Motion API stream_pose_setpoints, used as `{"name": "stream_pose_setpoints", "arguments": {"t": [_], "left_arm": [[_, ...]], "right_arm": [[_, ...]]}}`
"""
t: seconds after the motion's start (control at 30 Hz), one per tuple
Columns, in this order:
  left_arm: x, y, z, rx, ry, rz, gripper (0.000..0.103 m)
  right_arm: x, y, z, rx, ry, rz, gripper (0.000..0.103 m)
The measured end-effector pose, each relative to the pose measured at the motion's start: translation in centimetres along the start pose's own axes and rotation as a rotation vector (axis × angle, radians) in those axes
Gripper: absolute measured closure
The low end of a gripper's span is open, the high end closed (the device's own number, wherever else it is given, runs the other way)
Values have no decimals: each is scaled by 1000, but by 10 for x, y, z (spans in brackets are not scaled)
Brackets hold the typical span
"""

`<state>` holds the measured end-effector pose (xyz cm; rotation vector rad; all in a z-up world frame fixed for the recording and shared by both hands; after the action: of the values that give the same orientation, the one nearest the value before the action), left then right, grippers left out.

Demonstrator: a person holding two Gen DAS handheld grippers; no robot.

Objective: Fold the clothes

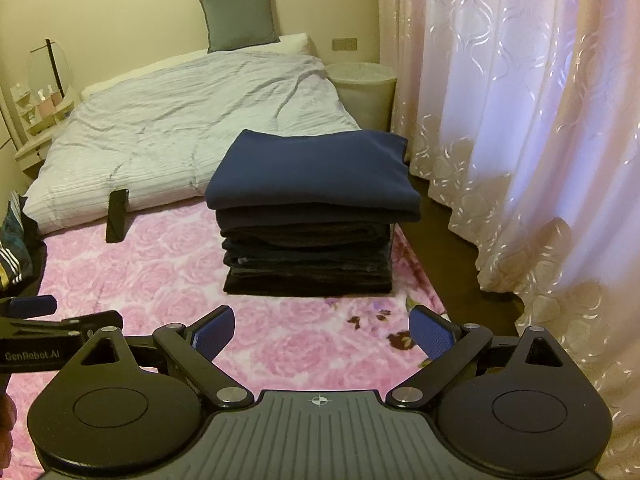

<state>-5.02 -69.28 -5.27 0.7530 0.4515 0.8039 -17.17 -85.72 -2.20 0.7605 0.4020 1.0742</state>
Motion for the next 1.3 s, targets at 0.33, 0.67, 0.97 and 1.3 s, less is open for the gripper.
{"name": "stream_pose_setpoints", "arguments": {"t": [0.33, 0.67, 0.97, 1.3], "left_arm": [[-14, -1, 2, -1, -42, 10, 1], [-20, -5, 0, 12, -51, 19, 1], [-23, -5, 1, 10, -63, 24, 1], [-26, -8, 3, 8, -68, 30, 1]], "right_arm": [[-14, -4, 2, 1, -32, -6, 7], [-16, -6, -1, 18, -38, 7, 7], [-16, -8, -1, 23, -37, 8, 7], [-16, -10, -1, 28, -35, 11, 6]]}}
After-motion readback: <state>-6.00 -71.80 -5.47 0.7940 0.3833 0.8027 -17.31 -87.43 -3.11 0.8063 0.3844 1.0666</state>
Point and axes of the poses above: each gripper's, at about its wrist camera, not at the fingertips, and y roughly against the way its jaws point, x to its left, z to its top, the point moved 8 cm from there along -y, roughly the way its jaws point
